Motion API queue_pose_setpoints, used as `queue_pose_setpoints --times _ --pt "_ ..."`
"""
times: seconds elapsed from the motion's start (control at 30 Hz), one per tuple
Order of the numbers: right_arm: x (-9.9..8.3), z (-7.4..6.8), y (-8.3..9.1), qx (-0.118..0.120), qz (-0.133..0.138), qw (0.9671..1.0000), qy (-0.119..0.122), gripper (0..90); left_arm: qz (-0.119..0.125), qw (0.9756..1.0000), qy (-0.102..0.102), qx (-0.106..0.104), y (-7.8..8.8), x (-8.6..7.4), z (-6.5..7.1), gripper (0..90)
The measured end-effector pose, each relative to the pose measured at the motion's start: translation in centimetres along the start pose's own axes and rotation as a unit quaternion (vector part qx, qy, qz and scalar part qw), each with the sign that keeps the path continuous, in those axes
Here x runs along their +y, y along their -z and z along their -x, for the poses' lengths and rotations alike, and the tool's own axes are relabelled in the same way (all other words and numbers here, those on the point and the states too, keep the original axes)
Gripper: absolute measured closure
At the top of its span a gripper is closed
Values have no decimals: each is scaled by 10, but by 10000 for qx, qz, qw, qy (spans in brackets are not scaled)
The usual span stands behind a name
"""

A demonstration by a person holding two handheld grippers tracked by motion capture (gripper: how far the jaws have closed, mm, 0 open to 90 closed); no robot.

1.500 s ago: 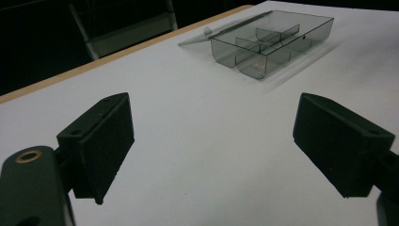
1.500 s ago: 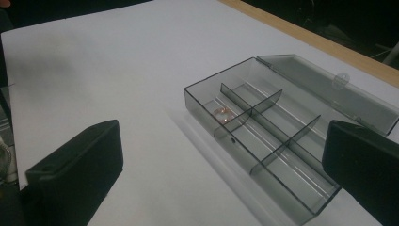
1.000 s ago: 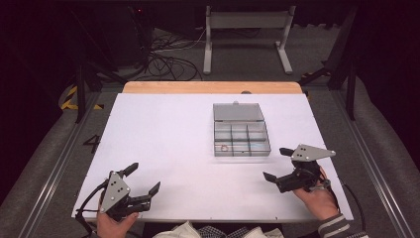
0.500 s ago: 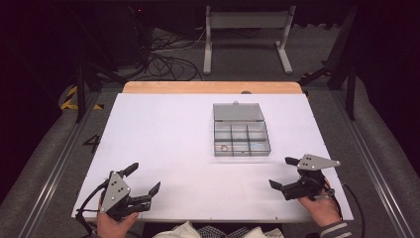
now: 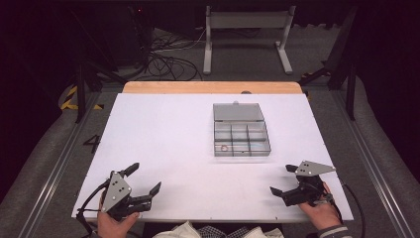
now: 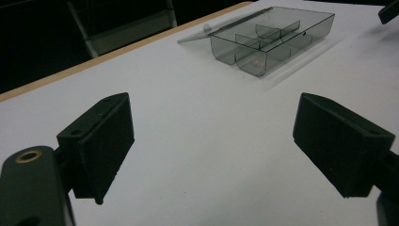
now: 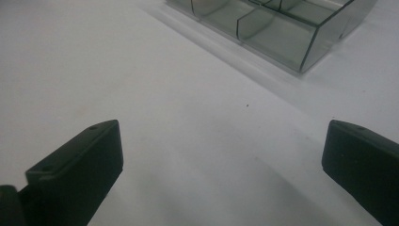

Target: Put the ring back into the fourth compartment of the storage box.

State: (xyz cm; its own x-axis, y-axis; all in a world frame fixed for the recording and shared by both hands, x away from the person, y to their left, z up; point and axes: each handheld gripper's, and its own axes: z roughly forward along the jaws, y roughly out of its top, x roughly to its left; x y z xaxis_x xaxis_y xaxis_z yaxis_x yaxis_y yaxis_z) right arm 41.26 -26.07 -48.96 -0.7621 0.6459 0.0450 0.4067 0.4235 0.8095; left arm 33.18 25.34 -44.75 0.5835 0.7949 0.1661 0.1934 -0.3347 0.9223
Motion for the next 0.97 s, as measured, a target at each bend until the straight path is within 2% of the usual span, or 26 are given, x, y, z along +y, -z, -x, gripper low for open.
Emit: queue_pose_setpoints --times 0.17,0.3,0.53,0.97 --pt "2 -2 -3 -15 -123 9999 14 5 2 10000 2 -5 0 0 0 135" --pt "2 -2 -1 -6 23 10000 -18 3 5 10000 2 1 0 0 0 135" --pt "3 -4 -1 -50 97 9999 16 3 2 10000 6 9 0 0 0 135" --pt "3 -4 0 -75 120 9999 31 3 3 10000 -39 42 0 -1 0 142"
